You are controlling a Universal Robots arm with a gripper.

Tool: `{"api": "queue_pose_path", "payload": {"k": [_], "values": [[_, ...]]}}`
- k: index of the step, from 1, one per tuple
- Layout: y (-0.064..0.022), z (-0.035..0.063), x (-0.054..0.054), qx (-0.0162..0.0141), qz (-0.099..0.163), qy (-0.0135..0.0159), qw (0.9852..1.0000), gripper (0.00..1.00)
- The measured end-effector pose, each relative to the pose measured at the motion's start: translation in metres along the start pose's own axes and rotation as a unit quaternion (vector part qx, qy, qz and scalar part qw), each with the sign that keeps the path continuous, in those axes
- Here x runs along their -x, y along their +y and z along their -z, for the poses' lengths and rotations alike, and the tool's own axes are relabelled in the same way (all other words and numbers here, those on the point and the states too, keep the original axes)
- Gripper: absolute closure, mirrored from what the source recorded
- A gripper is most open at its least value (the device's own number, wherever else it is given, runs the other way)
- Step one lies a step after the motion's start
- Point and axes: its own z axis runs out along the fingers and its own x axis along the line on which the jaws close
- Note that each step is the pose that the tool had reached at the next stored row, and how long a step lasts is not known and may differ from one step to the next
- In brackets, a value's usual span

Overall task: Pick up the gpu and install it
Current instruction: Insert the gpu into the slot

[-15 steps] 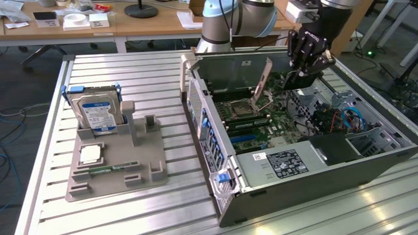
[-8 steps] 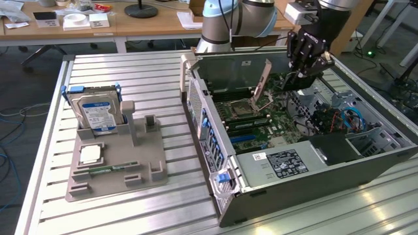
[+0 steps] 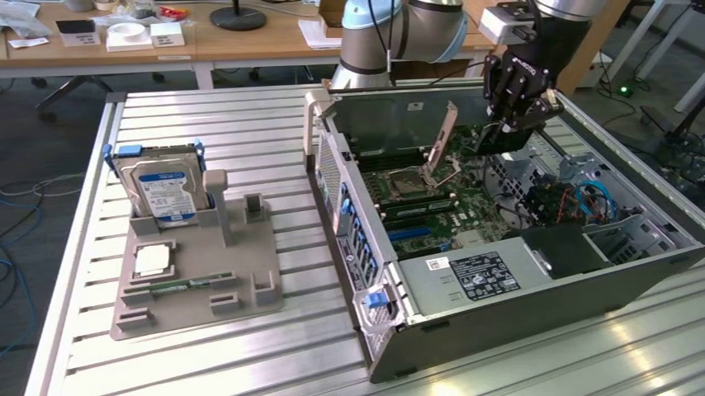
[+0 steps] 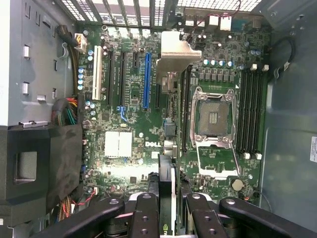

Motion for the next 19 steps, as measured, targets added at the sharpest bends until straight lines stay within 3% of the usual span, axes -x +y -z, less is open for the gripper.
{"api": "queue_pose_path", "payload": {"k": [19], "values": [[0.0, -0.0007, -0.0001, -0.0003, -0.012, 0.0, 0.9999, 0.74]]}}
